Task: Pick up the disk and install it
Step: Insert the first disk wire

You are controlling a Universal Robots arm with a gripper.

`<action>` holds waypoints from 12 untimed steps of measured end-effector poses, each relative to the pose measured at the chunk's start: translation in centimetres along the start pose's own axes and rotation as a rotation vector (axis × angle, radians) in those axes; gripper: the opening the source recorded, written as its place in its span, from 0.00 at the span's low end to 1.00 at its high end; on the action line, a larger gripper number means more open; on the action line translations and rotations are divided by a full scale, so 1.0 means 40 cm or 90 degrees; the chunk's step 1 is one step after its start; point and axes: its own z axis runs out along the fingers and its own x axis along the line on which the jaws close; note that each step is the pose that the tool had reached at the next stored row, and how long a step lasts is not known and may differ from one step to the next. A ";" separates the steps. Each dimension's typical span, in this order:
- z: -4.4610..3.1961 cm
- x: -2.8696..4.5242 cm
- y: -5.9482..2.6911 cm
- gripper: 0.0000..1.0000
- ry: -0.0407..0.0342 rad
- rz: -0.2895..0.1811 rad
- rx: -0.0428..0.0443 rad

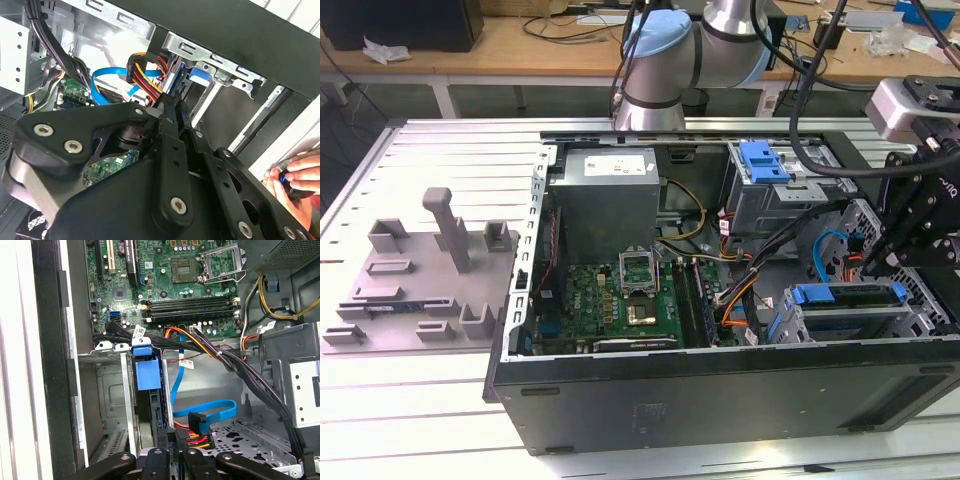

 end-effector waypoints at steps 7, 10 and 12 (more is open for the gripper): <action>0.000 0.003 0.000 0.17 -0.0001 0.000 0.0003; 0.000 0.004 0.000 0.17 -0.0006 -0.001 0.0047; 0.000 0.005 -0.001 0.17 -0.0009 -0.005 0.0097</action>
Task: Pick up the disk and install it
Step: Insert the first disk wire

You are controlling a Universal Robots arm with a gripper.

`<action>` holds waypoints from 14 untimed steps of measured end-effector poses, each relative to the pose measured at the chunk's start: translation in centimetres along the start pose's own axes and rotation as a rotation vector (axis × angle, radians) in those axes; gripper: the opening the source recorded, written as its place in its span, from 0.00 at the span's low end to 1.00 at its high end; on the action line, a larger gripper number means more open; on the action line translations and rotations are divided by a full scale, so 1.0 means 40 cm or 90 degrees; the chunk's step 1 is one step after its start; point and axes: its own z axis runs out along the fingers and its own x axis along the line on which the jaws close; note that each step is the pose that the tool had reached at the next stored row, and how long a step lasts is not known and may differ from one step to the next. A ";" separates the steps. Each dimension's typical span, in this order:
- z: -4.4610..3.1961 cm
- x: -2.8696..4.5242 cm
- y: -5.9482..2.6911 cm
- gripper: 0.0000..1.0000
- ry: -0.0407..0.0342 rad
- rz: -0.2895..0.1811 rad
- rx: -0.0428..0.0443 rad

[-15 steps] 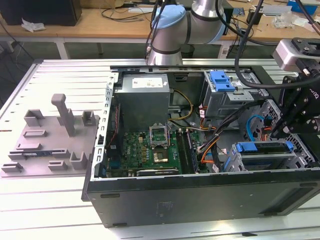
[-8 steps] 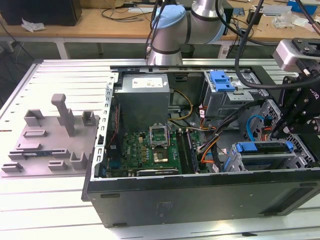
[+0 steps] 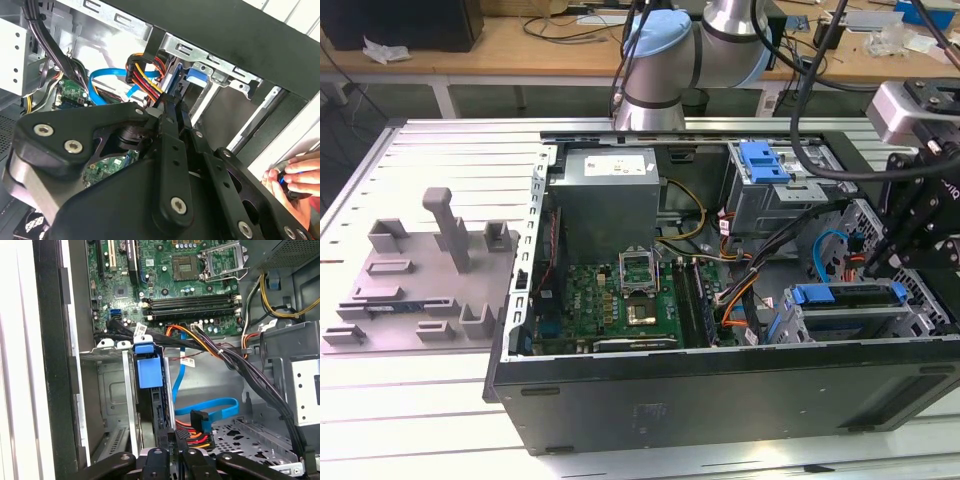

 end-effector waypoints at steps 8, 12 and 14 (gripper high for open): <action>0.001 0.001 0.004 0.17 0.0009 -0.042 0.0029; 0.001 0.007 0.004 0.17 0.0009 -0.044 0.0035; 0.001 0.007 0.004 0.17 0.0009 -0.044 0.0036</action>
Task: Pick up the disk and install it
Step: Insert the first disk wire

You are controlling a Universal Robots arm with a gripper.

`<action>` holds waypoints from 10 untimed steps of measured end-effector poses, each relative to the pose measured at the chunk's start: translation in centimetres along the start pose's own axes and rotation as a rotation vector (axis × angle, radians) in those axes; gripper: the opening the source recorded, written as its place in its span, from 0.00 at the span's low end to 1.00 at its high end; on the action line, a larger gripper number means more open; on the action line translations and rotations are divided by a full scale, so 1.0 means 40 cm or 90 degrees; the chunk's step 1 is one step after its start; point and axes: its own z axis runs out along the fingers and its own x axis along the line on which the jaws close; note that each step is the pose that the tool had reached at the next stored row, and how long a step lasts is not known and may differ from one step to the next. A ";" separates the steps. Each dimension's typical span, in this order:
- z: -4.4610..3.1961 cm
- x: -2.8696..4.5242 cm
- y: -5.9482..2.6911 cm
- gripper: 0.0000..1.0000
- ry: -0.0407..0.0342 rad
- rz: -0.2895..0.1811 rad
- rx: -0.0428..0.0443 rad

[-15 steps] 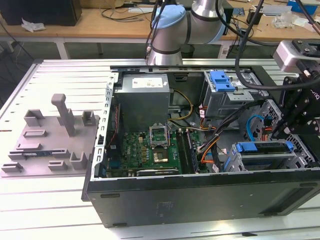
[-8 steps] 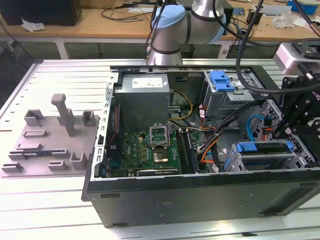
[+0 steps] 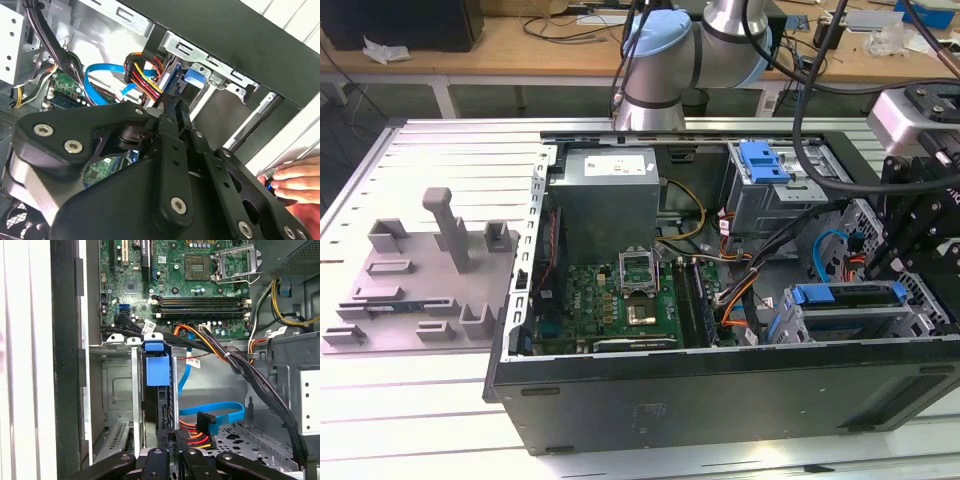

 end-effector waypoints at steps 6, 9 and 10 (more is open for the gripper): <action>0.001 0.000 0.001 0.17 -0.0001 0.000 0.0000; 0.002 0.000 0.002 0.17 -0.0001 0.000 0.0001; 0.003 0.000 0.002 0.17 0.0000 0.000 0.0001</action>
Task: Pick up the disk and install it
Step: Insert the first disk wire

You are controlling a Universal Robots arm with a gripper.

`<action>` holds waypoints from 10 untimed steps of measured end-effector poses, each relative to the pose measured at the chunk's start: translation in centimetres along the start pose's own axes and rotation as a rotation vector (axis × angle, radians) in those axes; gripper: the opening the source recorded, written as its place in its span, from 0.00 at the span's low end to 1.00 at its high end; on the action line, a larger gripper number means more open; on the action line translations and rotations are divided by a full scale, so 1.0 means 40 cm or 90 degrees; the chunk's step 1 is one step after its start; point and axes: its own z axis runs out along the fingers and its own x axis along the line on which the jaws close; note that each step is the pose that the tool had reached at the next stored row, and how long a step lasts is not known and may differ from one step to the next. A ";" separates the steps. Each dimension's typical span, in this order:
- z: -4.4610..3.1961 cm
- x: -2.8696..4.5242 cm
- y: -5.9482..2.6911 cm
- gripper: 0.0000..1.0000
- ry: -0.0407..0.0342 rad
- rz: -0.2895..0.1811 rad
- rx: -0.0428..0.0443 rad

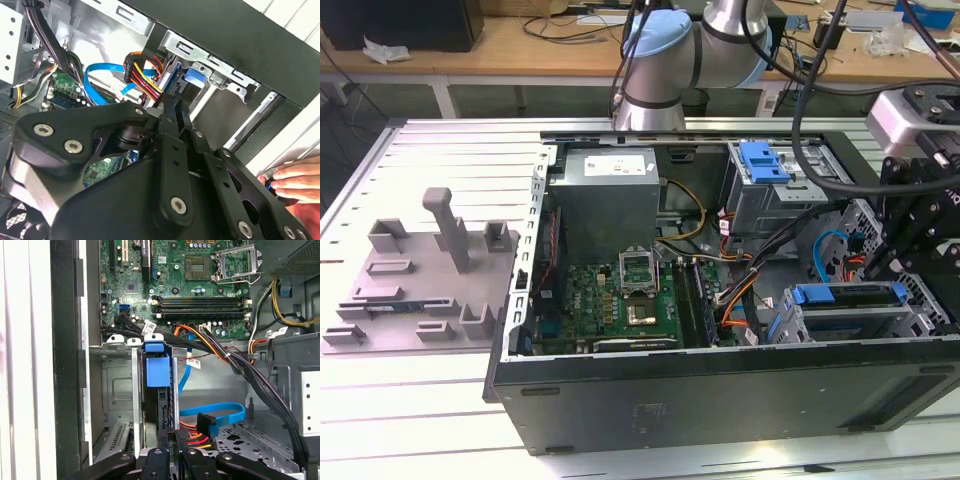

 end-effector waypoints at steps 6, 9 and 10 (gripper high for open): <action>0.005 0.000 0.003 0.17 -0.0003 0.000 0.0019; 0.006 0.000 0.003 0.17 -0.0002 0.000 0.0036; 0.006 0.000 0.004 0.17 -0.0004 0.000 0.0055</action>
